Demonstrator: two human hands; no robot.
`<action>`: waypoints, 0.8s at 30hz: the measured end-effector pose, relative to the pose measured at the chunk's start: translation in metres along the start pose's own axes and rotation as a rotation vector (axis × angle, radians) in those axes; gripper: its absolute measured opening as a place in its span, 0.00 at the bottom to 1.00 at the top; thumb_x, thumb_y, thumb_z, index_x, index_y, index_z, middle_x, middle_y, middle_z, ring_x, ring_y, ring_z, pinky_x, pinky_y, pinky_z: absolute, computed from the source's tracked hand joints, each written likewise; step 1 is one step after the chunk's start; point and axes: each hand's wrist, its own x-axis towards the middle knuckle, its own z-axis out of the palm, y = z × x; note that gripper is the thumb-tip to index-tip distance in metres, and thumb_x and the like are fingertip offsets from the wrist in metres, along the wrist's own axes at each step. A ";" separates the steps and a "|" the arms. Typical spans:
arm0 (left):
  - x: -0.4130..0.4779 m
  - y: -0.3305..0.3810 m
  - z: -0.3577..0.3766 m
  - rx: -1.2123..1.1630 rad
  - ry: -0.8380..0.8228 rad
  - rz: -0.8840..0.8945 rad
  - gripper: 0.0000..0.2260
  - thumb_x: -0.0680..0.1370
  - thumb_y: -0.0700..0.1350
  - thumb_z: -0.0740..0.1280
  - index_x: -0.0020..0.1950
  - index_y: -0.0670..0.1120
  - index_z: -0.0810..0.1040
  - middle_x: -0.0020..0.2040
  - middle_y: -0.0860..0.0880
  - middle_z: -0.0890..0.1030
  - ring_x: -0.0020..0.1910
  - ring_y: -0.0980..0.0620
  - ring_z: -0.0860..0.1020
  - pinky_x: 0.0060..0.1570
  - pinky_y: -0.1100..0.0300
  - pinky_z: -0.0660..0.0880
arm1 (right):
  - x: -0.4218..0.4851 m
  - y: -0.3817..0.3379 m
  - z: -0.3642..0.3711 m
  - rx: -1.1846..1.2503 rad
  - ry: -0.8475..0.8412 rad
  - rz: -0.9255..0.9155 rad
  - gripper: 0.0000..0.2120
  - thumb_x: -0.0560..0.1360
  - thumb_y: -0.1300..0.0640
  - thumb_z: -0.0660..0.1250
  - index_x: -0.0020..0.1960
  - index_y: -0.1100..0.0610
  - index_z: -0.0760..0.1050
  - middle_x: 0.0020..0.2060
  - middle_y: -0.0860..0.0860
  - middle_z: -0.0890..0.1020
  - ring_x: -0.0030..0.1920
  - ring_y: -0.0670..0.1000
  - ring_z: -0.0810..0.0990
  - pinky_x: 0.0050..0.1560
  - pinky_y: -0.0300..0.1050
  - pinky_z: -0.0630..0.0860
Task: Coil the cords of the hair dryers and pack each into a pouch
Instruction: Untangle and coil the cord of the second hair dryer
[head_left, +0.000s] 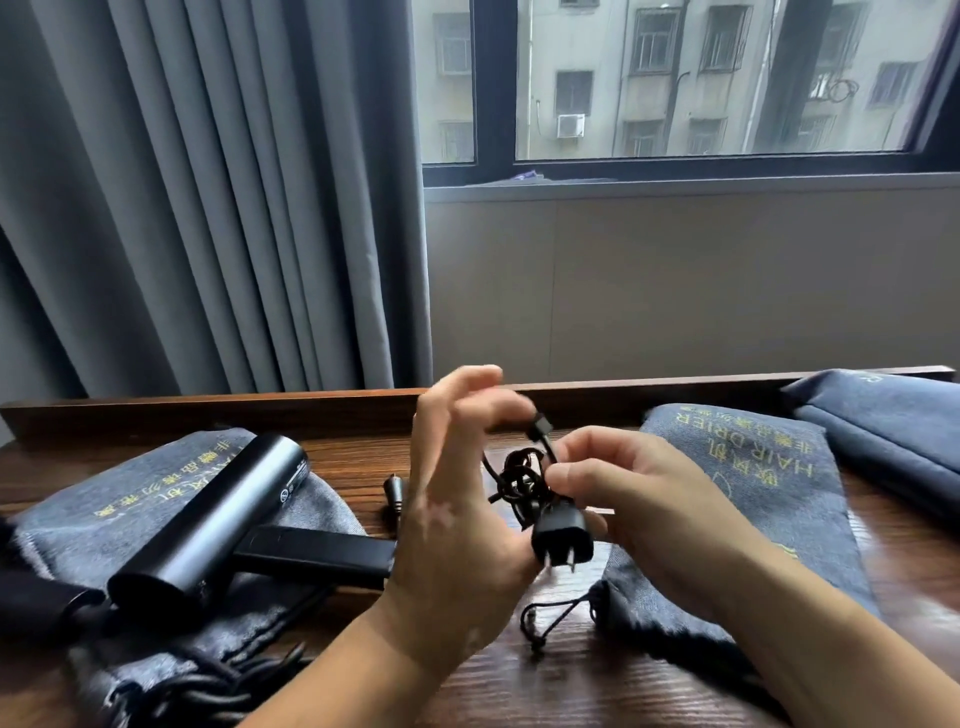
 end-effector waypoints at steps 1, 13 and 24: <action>0.000 -0.002 0.002 0.005 -0.018 -0.069 0.40 0.64 0.45 0.85 0.69 0.57 0.68 0.71 0.53 0.68 0.72 0.52 0.69 0.68 0.62 0.69 | 0.001 0.001 -0.001 0.072 -0.001 0.027 0.06 0.64 0.57 0.74 0.40 0.56 0.81 0.37 0.61 0.77 0.39 0.58 0.74 0.36 0.44 0.75; 0.005 -0.016 0.000 -0.497 -0.278 -0.496 0.27 0.69 0.49 0.81 0.64 0.51 0.73 0.57 0.47 0.83 0.59 0.47 0.82 0.58 0.44 0.80 | -0.002 -0.008 -0.005 0.410 -0.084 0.011 0.08 0.73 0.66 0.63 0.52 0.62 0.75 0.37 0.62 0.81 0.32 0.56 0.80 0.33 0.52 0.81; 0.009 -0.021 -0.002 -0.633 -0.165 -0.675 0.21 0.67 0.49 0.79 0.53 0.41 0.77 0.46 0.43 0.85 0.42 0.44 0.85 0.42 0.55 0.81 | 0.004 -0.021 -0.069 -0.362 0.294 -0.148 0.12 0.81 0.60 0.64 0.40 0.54 0.79 0.23 0.48 0.67 0.24 0.49 0.62 0.28 0.41 0.59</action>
